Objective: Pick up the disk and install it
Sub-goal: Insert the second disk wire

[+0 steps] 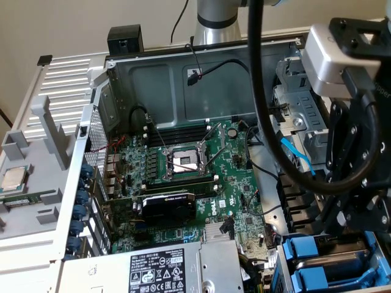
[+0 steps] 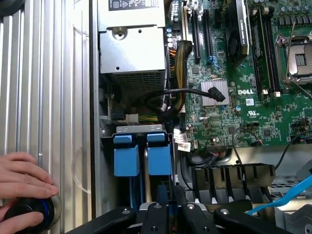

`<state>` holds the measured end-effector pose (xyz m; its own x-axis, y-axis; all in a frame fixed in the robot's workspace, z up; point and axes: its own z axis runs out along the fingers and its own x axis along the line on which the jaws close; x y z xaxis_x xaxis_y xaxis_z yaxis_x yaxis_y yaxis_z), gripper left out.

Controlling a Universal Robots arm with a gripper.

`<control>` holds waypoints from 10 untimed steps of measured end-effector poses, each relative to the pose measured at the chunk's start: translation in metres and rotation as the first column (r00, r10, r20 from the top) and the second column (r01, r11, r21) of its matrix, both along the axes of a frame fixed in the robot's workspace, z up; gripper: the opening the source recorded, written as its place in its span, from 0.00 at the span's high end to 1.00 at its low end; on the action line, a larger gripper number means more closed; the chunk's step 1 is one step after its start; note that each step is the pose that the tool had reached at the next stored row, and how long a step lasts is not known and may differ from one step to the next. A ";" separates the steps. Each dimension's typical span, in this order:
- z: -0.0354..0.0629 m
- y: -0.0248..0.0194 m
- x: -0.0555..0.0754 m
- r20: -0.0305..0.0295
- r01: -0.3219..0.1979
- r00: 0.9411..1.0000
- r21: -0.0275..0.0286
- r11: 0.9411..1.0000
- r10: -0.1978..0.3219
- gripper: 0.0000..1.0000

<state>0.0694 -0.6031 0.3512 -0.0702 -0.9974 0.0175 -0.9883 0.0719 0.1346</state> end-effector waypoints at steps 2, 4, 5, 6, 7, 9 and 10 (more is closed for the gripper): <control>-0.0017 0.0000 0.000 0.000 0.000 1.000 0.001 1.000 0.000 0.84; -0.0024 0.0000 0.000 0.000 0.000 1.000 0.002 1.000 0.000 0.84; -0.0027 0.0000 0.000 0.000 0.000 1.000 0.002 1.000 0.000 0.84; -0.0032 0.0000 0.000 0.000 0.000 1.000 0.003 1.000 0.000 0.84; -0.0036 0.0000 0.000 0.000 0.000 1.000 0.003 1.000 0.000 0.84; -0.0044 0.0000 0.000 0.000 0.000 1.000 0.004 1.000 0.000 0.84; -0.0047 0.0000 0.000 0.000 0.000 1.000 0.004 1.000 0.000 0.84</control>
